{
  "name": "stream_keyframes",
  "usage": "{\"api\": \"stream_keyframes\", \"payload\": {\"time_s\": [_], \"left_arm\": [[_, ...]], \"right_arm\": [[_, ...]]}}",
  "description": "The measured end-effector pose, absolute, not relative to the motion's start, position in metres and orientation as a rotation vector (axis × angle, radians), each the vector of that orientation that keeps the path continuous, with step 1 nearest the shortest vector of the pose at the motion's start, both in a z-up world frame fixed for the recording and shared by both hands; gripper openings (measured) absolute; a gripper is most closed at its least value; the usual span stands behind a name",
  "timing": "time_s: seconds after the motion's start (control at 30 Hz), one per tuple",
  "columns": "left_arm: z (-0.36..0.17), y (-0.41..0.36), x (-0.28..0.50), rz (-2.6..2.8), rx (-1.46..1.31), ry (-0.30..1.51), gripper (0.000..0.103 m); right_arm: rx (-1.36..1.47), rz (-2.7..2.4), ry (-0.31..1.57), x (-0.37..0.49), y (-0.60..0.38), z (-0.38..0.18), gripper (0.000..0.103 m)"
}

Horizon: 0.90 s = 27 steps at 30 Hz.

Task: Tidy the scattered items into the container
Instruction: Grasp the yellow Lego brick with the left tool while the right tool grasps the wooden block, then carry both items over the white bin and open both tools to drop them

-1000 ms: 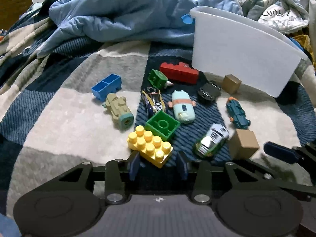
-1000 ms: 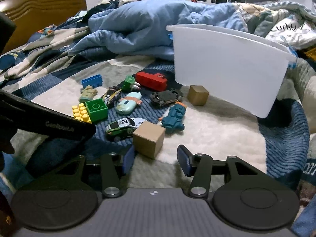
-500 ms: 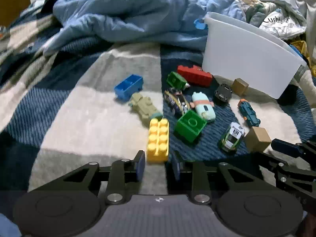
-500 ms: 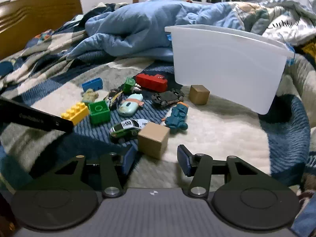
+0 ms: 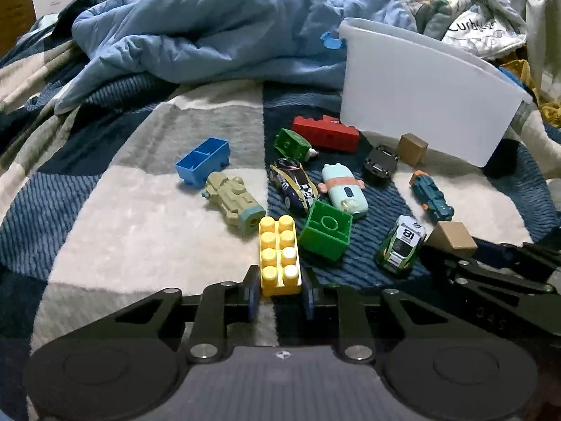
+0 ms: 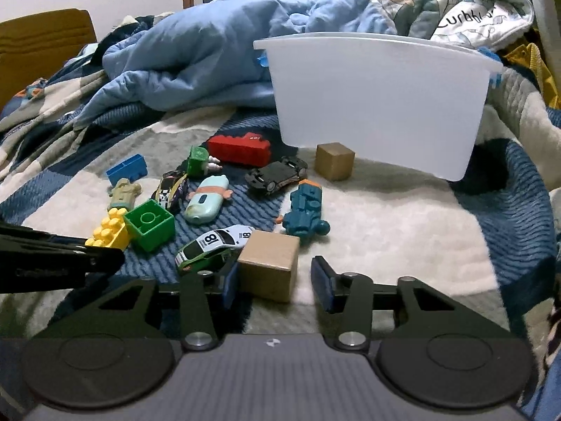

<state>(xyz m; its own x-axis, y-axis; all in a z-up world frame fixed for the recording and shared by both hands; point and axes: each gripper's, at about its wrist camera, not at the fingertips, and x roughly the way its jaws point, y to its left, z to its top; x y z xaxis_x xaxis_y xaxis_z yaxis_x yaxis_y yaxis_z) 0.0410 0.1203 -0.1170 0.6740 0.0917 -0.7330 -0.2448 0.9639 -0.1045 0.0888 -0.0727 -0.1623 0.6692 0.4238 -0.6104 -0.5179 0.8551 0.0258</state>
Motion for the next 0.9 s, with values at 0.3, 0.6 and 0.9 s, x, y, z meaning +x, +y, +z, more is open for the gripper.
{"api": "stream_keyframes", "payload": {"time_s": [0.3,0.6,0.9], "left_arm": [[-0.092,0.108,0.028,0.166,-0.152,0.774,0.027],[-0.05,0.082,0.045,0.072,-0.131,0.719,0.028],[-0.006,0.064,0.108,0.014,-0.147,0.648,0.028]], "right_arm": [[-0.221,0.562,0.597,0.076,-0.087,-0.153,0.037],[-0.203,0.537,0.534,0.085,-0.108,-0.121,0.037],[-0.173,0.492,0.43,0.127,-0.122,-0.075,0.037]]}}
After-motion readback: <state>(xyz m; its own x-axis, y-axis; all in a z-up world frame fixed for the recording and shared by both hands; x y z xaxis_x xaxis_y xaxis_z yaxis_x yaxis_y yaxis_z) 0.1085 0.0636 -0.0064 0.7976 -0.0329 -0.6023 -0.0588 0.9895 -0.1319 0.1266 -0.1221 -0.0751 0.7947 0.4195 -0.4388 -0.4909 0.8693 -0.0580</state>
